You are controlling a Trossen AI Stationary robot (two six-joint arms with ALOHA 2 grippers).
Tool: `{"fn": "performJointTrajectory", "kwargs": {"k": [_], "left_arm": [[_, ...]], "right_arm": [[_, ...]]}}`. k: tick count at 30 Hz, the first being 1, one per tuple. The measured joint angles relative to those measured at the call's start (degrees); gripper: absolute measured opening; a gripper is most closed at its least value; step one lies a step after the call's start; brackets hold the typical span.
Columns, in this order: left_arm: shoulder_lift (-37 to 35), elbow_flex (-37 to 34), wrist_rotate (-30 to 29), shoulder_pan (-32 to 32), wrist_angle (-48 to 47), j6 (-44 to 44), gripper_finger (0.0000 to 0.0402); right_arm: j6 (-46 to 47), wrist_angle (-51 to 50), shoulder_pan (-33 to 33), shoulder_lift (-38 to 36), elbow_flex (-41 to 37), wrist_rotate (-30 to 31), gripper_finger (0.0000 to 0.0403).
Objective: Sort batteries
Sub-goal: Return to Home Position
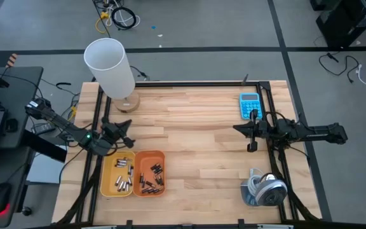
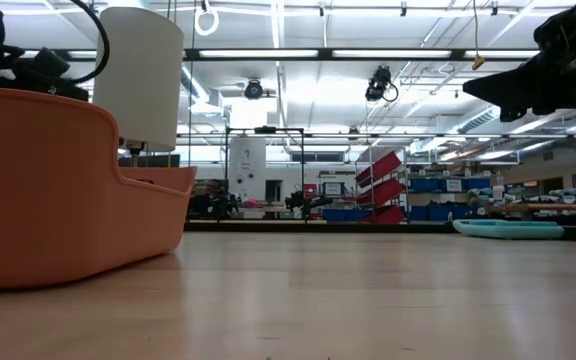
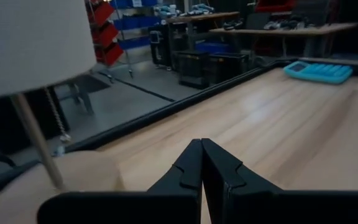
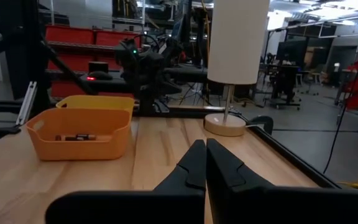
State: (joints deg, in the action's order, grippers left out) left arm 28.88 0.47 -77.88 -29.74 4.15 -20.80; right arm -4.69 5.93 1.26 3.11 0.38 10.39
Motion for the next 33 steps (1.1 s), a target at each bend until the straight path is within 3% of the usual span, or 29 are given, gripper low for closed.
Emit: {"fn": "performJointTrajectory", "kwargs": {"k": [19,33], "left_arm": [[0.00,0.02,9.90,0.00,1.13,-2.07,0.0009],[0.00,0.02,10.70,0.00,1.13,-2.03,0.0009]], "right_arm": [[0.00,-0.02,0.00,0.00,0.00,0.00,0.0000],[0.00,-0.02,0.00,0.00,0.00,0.00,0.0000]]}}
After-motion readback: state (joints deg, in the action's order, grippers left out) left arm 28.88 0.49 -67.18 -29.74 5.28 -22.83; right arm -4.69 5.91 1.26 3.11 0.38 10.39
